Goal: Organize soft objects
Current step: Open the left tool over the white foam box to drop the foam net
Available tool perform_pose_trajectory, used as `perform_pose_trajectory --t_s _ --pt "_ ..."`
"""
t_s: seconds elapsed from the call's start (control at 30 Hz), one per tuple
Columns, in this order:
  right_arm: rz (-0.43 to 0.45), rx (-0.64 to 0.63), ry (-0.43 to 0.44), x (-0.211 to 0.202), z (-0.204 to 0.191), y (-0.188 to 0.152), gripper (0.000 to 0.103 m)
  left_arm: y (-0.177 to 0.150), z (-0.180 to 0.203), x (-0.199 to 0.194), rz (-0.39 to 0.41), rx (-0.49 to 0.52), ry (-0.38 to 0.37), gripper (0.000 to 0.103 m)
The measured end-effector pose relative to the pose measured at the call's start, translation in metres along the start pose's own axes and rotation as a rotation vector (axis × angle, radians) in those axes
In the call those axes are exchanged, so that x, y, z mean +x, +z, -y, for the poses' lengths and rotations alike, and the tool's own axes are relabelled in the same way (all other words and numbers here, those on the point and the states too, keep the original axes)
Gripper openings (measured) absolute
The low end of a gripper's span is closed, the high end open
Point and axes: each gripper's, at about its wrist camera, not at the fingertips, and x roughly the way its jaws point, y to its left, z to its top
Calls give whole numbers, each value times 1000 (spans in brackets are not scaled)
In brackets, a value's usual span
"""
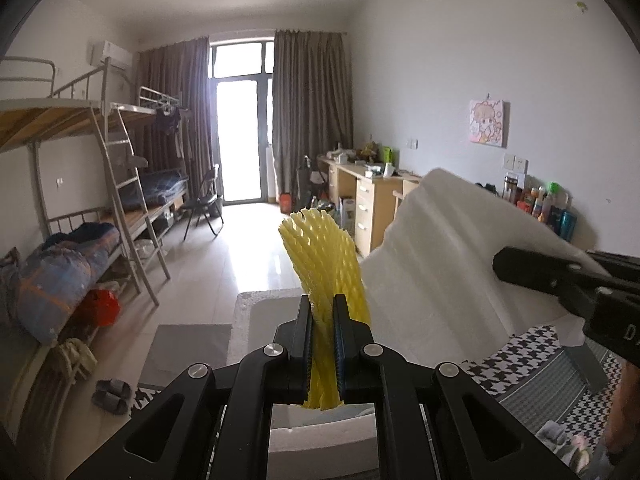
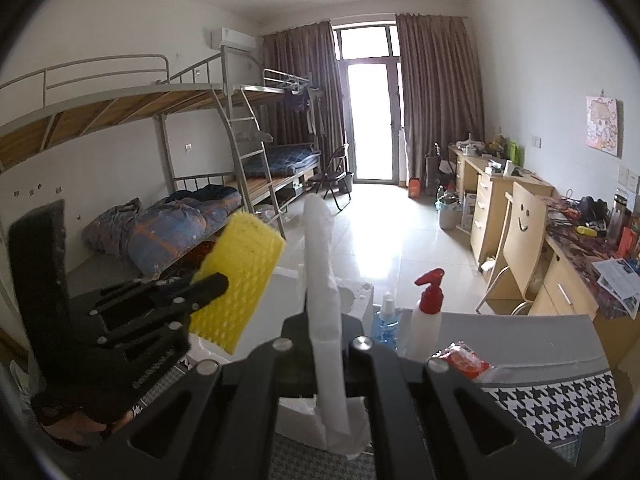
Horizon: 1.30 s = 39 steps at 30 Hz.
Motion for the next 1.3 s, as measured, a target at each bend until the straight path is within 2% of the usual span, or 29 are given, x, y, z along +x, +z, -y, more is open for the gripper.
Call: perform_pose_trajectory --t_s 0.57,0.6,0.67,0.7,0.73,0.8,0.87,1.0,1.03,1.3 --pt "-18 -9 -28 14 -3 2 5 -9 -14 40 -118 -30 -1 11" --pt "-20 -11 -30 14 -4 2 5 -9 -14 41 -127 -27 2 16" --pt "-22 -12 -32 15 -5 2 5 -10 -17 43 -135 -28 7 36" --pt "-22 -12 -33 15 -6 3 5 -10 -19 43 -132 -32 12 54" --pt "-22 -12 -32 15 -6 3 5 -10 -21 41 -127 -32 26 66" --pt "-24 -14 -35 16 -6 3 5 -9 -22 39 -121 -26 50 68" --pt "-28 -15 -37 18 -5 3 5 -9 -23 36 -121 -24 44 70" --pt "-39 -11 -34 23 -6 3 5 -8 -30 24 -87 -31 74 90" --pt "-39 -11 -32 23 -6 3 5 -7 -32 21 -79 -38 82 91" --pt "-66 -25 -15 34 -14 3 5 -11 -40 6 -62 -56 110 93"
